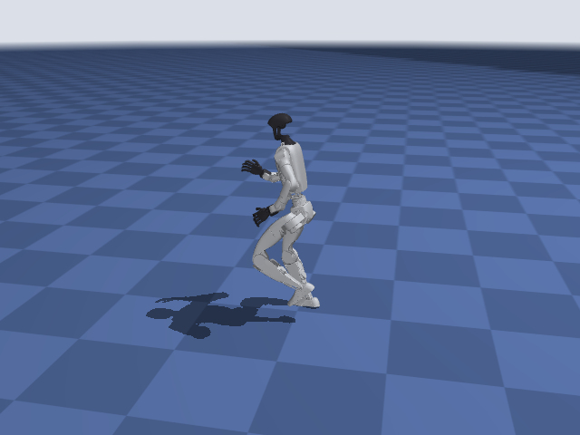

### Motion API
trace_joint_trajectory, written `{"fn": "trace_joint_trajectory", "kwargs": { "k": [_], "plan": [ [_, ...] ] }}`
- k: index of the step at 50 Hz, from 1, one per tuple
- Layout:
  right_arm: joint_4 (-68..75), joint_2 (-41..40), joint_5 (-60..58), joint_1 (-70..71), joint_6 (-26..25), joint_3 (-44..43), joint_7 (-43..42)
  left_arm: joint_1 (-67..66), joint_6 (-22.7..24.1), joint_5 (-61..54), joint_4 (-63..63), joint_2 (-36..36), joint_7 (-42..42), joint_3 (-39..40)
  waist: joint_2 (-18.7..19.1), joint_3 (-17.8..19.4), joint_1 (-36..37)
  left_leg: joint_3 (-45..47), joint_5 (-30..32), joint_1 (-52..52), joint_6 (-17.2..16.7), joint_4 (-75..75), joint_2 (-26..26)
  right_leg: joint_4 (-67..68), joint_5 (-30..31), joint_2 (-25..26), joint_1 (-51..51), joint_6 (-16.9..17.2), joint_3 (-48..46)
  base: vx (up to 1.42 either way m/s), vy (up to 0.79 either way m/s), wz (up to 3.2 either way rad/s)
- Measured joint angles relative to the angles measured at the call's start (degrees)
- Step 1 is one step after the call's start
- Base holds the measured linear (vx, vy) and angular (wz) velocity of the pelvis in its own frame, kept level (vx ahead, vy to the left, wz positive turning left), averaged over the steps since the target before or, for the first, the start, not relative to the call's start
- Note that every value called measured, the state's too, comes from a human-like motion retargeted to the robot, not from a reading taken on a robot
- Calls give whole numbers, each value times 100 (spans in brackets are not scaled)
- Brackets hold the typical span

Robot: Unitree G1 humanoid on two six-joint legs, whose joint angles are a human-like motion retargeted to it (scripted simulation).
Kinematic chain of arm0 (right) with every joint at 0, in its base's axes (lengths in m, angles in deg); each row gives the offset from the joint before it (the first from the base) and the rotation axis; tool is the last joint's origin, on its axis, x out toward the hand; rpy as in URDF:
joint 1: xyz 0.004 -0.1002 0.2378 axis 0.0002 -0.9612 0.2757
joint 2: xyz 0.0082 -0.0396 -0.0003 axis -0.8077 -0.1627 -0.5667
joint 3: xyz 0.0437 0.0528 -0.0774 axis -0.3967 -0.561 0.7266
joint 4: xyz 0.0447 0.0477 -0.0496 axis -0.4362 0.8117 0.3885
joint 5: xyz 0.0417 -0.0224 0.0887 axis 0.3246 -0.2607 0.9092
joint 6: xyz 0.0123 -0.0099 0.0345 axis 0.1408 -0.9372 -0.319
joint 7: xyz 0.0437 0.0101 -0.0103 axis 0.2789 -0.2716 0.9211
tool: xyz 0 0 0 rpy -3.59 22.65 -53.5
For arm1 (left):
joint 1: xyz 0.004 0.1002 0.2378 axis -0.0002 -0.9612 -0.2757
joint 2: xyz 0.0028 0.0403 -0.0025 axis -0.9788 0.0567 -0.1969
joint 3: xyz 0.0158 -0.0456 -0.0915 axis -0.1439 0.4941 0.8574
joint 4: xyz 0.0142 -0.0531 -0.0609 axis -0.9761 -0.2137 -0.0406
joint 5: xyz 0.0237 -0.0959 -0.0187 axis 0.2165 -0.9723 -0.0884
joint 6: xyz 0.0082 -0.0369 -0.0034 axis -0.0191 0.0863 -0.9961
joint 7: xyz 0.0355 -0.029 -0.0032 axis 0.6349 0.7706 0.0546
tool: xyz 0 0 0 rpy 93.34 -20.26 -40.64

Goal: Run

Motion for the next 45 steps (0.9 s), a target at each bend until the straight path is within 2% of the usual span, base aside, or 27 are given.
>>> {"fn": "trace_joint_trajectory", "kwargs": {
  "k": [2, 5, 7, 8, 10, 12, 13, 14, 16, 18, 20, 21, 22, 23, 25, 27, 28, 30, 32, 33, 35, 38, 40, 42, 45],
  "plan": [
    [-357, 118, 133, 902, -10, 53, -115, -671, 22, -337, -29, -166, 23, 295, 18, 162, 110, -11, -305, -263, 145, 154, 243, -36, -406, 65, 36, -141, -31, -3, -2, -93],
    [47, -239, 154, 627, 12, 406, 45, -800, 109, -524, 70, 200, 6, 334, -75, 254, -205, 178, -283, 430, 38, -1301, 25, 486, 533, -39, -220, 277, 2, 0, 3, -56],
    [916, -350, -16, -321, 73, 632, 339, -127, 270, -377, 257, 548, -390, 148, -282, 328, -807, 264, -394, 1308, 55, -2820, -587, 1946, 1291, -460, -847, 514, 88, 0, 2, 15],
    [1410, -291, -20, -730, 62, 696, 479, 398, 356, -289, 395, 600, -635, 96, -394, 400, -1168, 245, -572, 1790, 134, -3557, -902, 2776, 1414, -720, -1182, 502, 133, 1, 5, 31],
    [2133, -42, 152, -1651, -21, 594, 793, 1598, 506, -72, 881, 487, -1099, 38, -502, 513, -1721, 91, -1192, 2579, 351, -4706, -1292, 4282, 1276, -1064, -1880, 453, 312, 1, 5, 29],
    [2370, 233, 434, -2791, -94, 199, 1097, 2816, 606, 172, 1431, 309, -1524, -28, -514, 624, -1962, -72, -1681, 3027, 569, -5381, -1412, 5043, 935, -1262, -2358, 428, 441, 2, 4, 37],
    [2403, 317, 614, -3298, -127, 16, 1224, 3236, 647, 201, 1586, 329, -1610, -91, -507, 621, -2009, -115, -1622, 3182, 585, -5676, -1449, 5044, 850, -1368, -2437, 408, 443, 5, 0, 53],
    [2387, 344, 746, -3661, -141, -108, 1330, 3436, 702, 188, 1613, 415, -1585, -167, -504, 567, -2031, -173, -1246, 3267, 486, -5948, -1491, 4740, 842, -1466, -2371, 398, 391, 7, -3, 66],
    [2255, 247, 800, -3938, -142, -195, 1427, 3372, 768, 104, 1348, 654, -1333, -351, -521, 387, -1974, -283, -20, 3111, 130, -6123, -1557, 3594, 1105, -1575, -1982, 431, 203, 6, -9, 76],
    [2035, -7, 571, -3550, -132, -70, 1241, 2843, 705, 76, 725, 842, -992, -542, -495, 229, -1661, -307, 921, 2326, -254, -5107, -1467, 2274, 1657, -1386, -1468, 577, -19, -1, -9, 38],
    [1695, -297, 224, -2598, -131, 99, 677, 2052, 435, 180, -58, 927, -646, -584, -275, 106, -1046, -161, 957, 1326, -436, -3029, -1011, 1209, 1854, -833, -960, 625, -265, -3, -6, -61],
    [1397, -357, 71, -1924, -111, 46, 344, 1699, 255, 225, -384, 865, -490, -484, -178, 49, -715, -71, 827, 871, -408, -1994, -740, 804, 1600, -548, -752, 523, -300, -2, -7, -104],
    [1091, -390, -73, -1247, -78, -39, 42, 1329, 96, 247, -674, 784, -353, -375, -113, -1, -418, 11, 655, 435, -350, -1029, -510, 498, 1220, -328, -580, 388, -315, 0, -8, -97],
    [770, -371, -197, -565, -20, -186, -195, 920, -20, 225, -890, 667, -253, -247, -113, -39, -189, 76, 396, 35, -232, -202, -363, 391, 587, -238, -480, 187, -293, 0, -8, -77],
    [266, -257, -294, 885, -21, -441, -562, 40, -133, -29, -1143, 327, -140, 90, -109, 30, 110, 71, -152, -659, 114, 890, -13, 323, -514, -121, -363, -196, -266, 2, -9, -61],
    [21, -287, -49, 1735, -99, -403, -665, -838, -103, -458, -908, 0, 103, 473, -116, 137, 168, 63, -398, -852, 350, 588, 377, 101, -588, 21, -224, -135, -245, 8, -7, -64],
    [-1, -360, 60, 1686, -97, -279, -620, -1170, -71, -586, -690, -48, 219, 567, -136, 101, 165, 106, -308, -722, 312, 18, 452, -111, -193, 140, -141, 92, -132, 13, -2, -75],
    [317, -473, 96, 1005, -93, 106, -356, -1373, 46, -676, -256, 78, 270, 511, -160, -85, 124, 182, 192, -170, 36, -1606, 353, -233, 979, 134, -96, 444, -147, 14, 2, -70],
    [1250, -513, -153, 5, -87, 496, 21, -917, 185, -584, 40, 414, 26, 259, -298, -245, -295, 294, 819, 623, -189, -3478, -256, 486, 1901, -227, -442, 689, -110, 13, 3, 32],
    [1848, -491, -309, -432, -94, 630, 209, -487, 250, -502, 128, 565, -159, 109, -451, -266, -642, 341, 1076, 1080, -223, -4388, -734, 1127, 2038, -605, -670, 700, -72, 12, 3, 106],
    [2985, -332, -479, -1131, -198, 810, 578, 593, 346, -300, 301, 741, -567, -146, -721, -242, -1348, 277, 1243, 2138, -118, -6085, -1594, 2590, 1893, -1297, -1137, 614, 148, 13, 3, 109],
    [3639, 55, -408, -2308, -353, 785, 1158, 2170, 415, 6, 852, 611, -994, -270, -704, -225, -2009, -75, -50, 2755, 250, -6516, -1841, 4316, 1226, -1469, -1947, 475, 479, 11, 3, 39],
    [3614, 360, -201, -3041, -347, 504, 1451, 3214, 410, 211, 1105, 484, -1307, -268, -699, -82, -2273, -201, -684, 3075, 474, -6748, -1872, 4640, 989, -1475, -2294, 492, 638, 10, 1, 17],
    [3178, 608, 128, -3605, -356, 22, 1679, 3842, 438, 195, 977, 614, -1411, -390, -613, 112, -2222, -343, -353, 3489, 390, -7359, -1856, 3862, 1051, -1370, -2139, 530, 588, 12, -3, 16],
    [2531, 573, 278, -3790, -297, -162, 1608, 3487, 510, -15, 515, 761, -1112, -525, -540, 5, -2081, -311, 302, 2961, 58, -6367, -1719, 1910, 1553, -1165, -1480, 717, 346, 7, -6, 43]
  ]
}}
